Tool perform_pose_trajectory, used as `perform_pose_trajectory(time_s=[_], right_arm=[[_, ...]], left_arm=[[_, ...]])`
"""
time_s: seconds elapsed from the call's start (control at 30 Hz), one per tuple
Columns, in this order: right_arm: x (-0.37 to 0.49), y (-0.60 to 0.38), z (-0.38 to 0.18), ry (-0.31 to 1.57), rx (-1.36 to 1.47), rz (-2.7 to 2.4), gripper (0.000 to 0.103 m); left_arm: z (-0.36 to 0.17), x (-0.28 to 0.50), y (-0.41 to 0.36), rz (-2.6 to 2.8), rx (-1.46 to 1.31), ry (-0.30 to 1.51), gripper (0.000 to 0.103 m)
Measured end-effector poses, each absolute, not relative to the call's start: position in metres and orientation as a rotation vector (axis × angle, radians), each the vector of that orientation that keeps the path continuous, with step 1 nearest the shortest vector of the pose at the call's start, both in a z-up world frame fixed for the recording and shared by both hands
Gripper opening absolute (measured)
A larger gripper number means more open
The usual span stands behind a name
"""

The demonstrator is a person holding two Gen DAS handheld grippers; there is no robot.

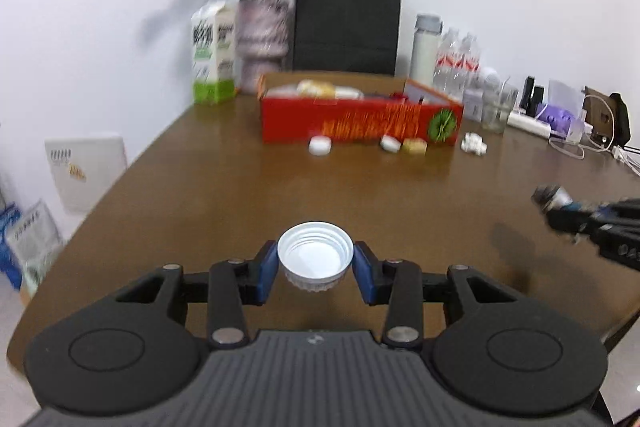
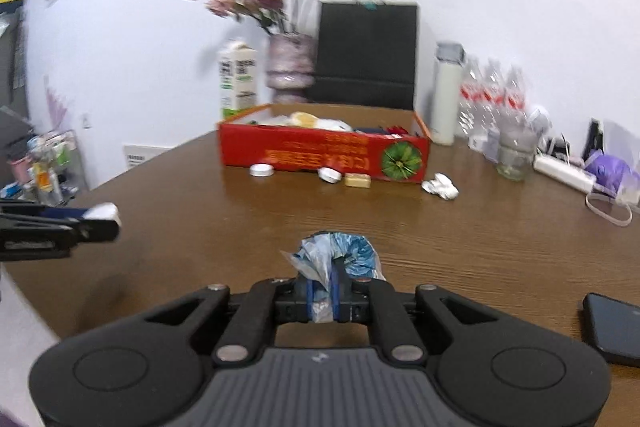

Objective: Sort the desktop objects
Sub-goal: 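Carry the white cap and wrapper over the cardboard box with both tools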

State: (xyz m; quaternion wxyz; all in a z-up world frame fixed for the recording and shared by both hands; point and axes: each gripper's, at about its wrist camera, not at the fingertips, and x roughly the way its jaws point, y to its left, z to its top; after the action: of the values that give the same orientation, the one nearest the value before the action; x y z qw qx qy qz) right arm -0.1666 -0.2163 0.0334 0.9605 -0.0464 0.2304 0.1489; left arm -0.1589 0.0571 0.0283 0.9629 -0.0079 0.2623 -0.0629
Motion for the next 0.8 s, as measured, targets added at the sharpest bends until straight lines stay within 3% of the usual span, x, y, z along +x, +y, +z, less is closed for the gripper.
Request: perform_pose_trajectory(time_s=[0.57,0.8], right_arm=[[-0.177,-0.229,0.038,0.412,-0.071,0.237,0.009],[-0.136,-0.237,0.058,0.362,0.003,0.243,0.009]], left_arm=[[0.042,-0.161,0.068,-0.143,-0.032,0.46,0.041],[0.069,-0.111,0.081,-0.167,-0.086,0.419,0.041]])
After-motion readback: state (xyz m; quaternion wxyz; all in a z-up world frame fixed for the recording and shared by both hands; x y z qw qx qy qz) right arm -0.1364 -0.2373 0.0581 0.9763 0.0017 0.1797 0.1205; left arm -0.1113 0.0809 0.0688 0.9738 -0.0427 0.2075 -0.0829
